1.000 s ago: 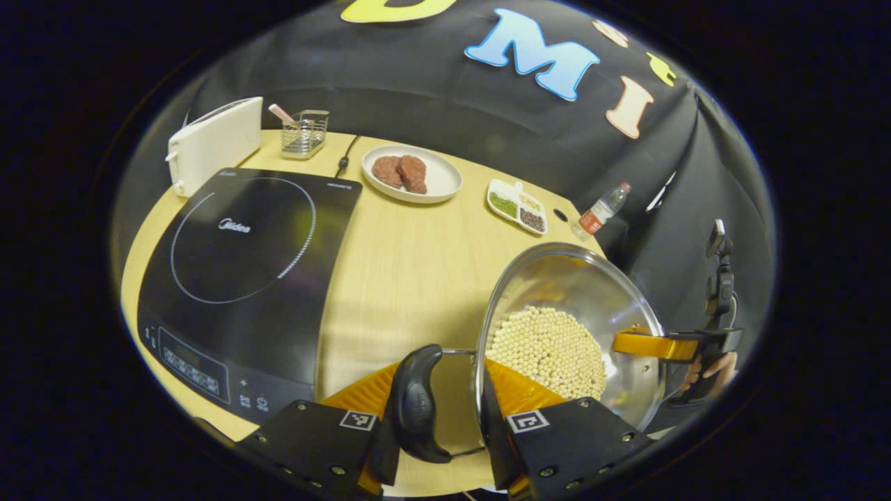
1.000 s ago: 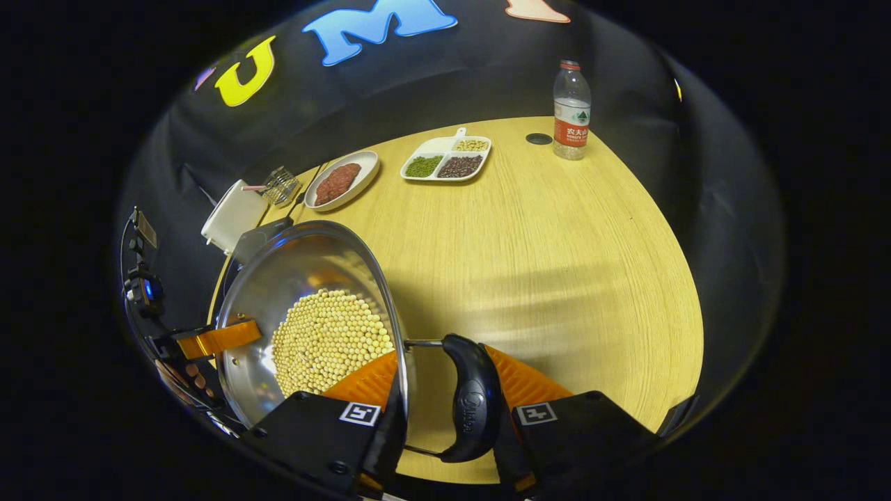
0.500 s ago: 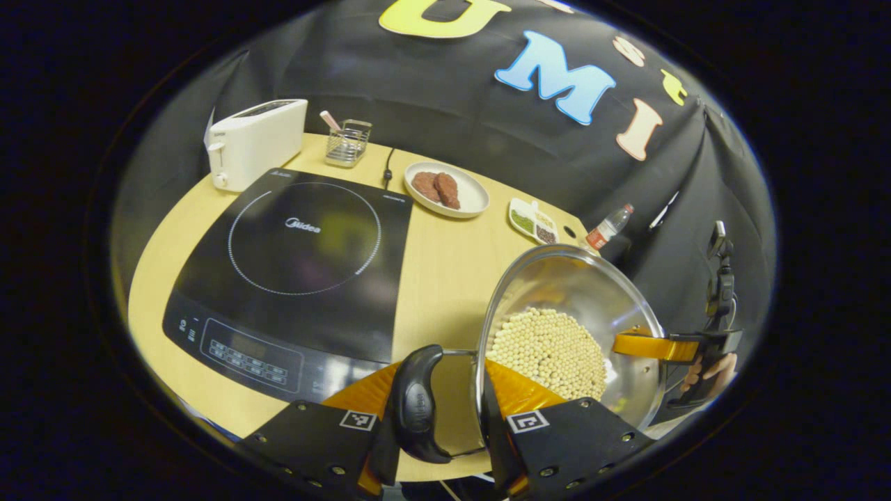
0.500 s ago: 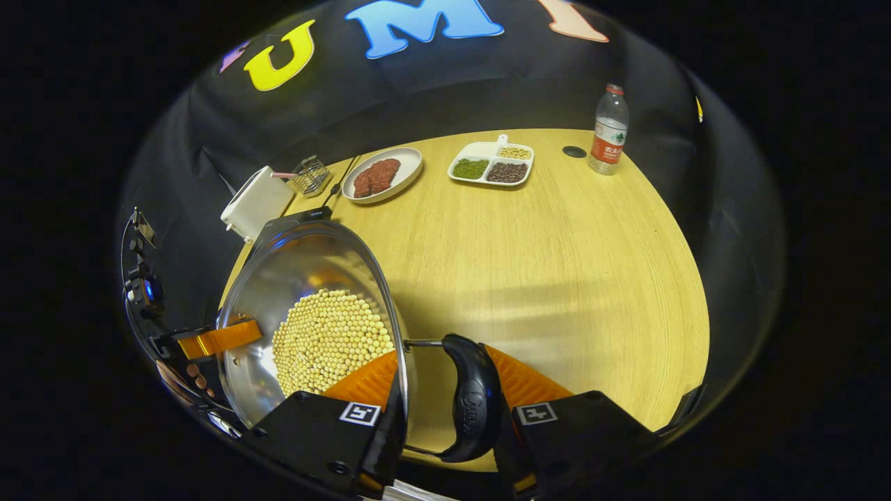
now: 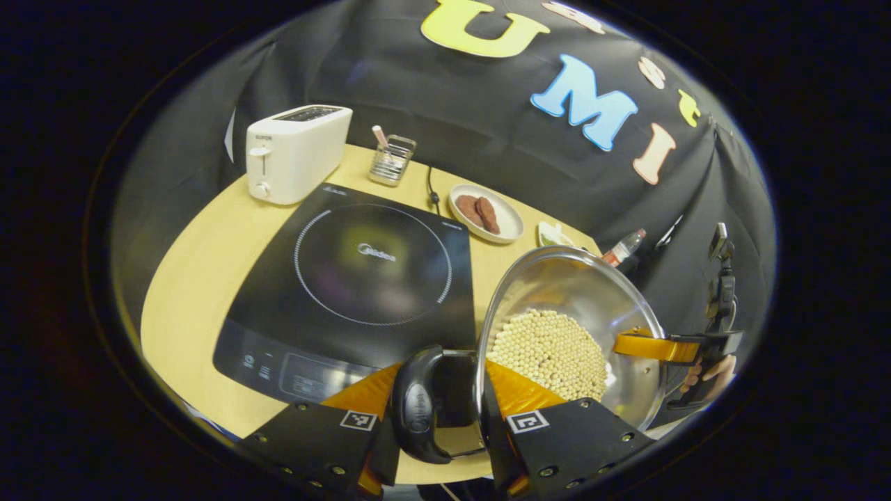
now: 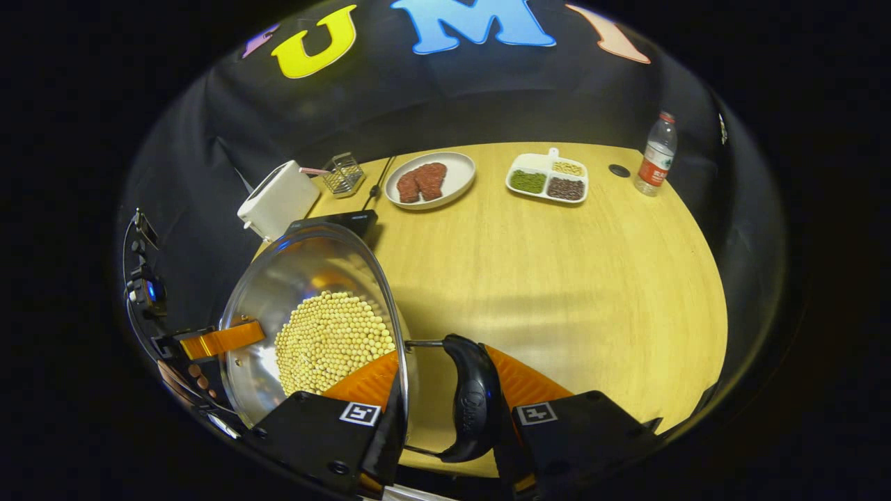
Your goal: First push the handle of the pot to place it horizontally, then grasp the pot with both hands and set it on the induction cooktop.
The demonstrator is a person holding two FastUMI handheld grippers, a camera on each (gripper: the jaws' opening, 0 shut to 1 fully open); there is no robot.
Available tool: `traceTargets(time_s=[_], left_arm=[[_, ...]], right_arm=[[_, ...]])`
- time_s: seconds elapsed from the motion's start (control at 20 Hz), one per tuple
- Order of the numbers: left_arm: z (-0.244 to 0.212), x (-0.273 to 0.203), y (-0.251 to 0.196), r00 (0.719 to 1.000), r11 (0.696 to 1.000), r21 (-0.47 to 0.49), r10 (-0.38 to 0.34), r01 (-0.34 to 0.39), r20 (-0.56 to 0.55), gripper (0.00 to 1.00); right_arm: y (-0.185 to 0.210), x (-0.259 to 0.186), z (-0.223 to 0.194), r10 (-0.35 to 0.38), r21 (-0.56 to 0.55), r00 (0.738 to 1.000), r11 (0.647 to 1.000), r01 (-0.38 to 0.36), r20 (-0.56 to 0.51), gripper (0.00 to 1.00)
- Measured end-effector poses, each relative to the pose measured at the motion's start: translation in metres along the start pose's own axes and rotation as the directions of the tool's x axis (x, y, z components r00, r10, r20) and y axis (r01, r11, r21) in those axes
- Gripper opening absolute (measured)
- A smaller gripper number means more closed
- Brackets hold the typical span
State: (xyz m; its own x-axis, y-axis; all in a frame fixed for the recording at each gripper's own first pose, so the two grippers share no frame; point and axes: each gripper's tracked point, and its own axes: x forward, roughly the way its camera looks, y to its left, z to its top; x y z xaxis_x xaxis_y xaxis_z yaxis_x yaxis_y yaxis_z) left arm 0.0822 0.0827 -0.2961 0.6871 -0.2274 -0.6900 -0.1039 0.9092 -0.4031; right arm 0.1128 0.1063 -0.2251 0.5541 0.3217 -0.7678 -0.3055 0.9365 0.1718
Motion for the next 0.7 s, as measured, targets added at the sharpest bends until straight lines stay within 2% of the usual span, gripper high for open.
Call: traceTargets(time_s=[0.1, 0.15, 0.25, 0.35, 0.4, 0.5, 0.6, 0.7], left_arm=[[0.017, -0.006, 0.025, 1.0, 1.0, 0.017, 0.004, -0.004, 0.011, 0.49], [0.025, -0.007, 0.038, 1.0, 1.0, 0.024, 0.007, -0.008, 0.017, 0.53], [0.04, -0.006, 0.06, 1.0, 0.999, 0.036, 0.012, -0.013, 0.02, 0.49], [0.058, 0.0, 0.08, 1.0, 0.999, 0.04, 0.015, -0.016, 0.025, 0.52], [0.067, 0.005, 0.089, 1.0, 0.999, 0.041, 0.015, -0.016, 0.026, 0.52], [0.083, 0.013, 0.104, 0.999, 0.999, 0.048, 0.016, -0.018, 0.038, 0.49], [0.101, 0.022, 0.116, 0.998, 0.997, 0.069, 0.016, -0.02, 0.054, 0.52], [0.113, 0.036, 0.127, 0.998, 0.995, 0.092, 0.019, -0.025, 0.061, 0.49]], right_arm=[[0.024, 0.012, 0.005, 0.022, 0.021, 1.0, 1.0, -0.022, -0.001, 0.56], [0.036, 0.018, 0.007, 0.033, 0.031, 0.999, 0.999, -0.033, -0.002, 0.53], [0.056, 0.031, 0.014, 0.053, 0.048, 0.999, 0.997, -0.052, -0.005, 0.53], [0.073, 0.041, 0.027, 0.07, 0.061, 0.998, 0.996, -0.07, -0.001, 0.53], [0.081, 0.047, 0.033, 0.076, 0.069, 0.997, 0.995, -0.077, 0.006, 0.56], [0.092, 0.06, 0.047, 0.083, 0.089, 0.996, 0.992, -0.084, 0.019, 0.55], [0.097, 0.073, 0.06, 0.087, 0.13, 0.996, 0.988, -0.09, 0.025, 0.52], [0.104, 0.088, 0.066, 0.084, 0.121, 0.996, 0.989, -0.086, 0.016, 0.55]])
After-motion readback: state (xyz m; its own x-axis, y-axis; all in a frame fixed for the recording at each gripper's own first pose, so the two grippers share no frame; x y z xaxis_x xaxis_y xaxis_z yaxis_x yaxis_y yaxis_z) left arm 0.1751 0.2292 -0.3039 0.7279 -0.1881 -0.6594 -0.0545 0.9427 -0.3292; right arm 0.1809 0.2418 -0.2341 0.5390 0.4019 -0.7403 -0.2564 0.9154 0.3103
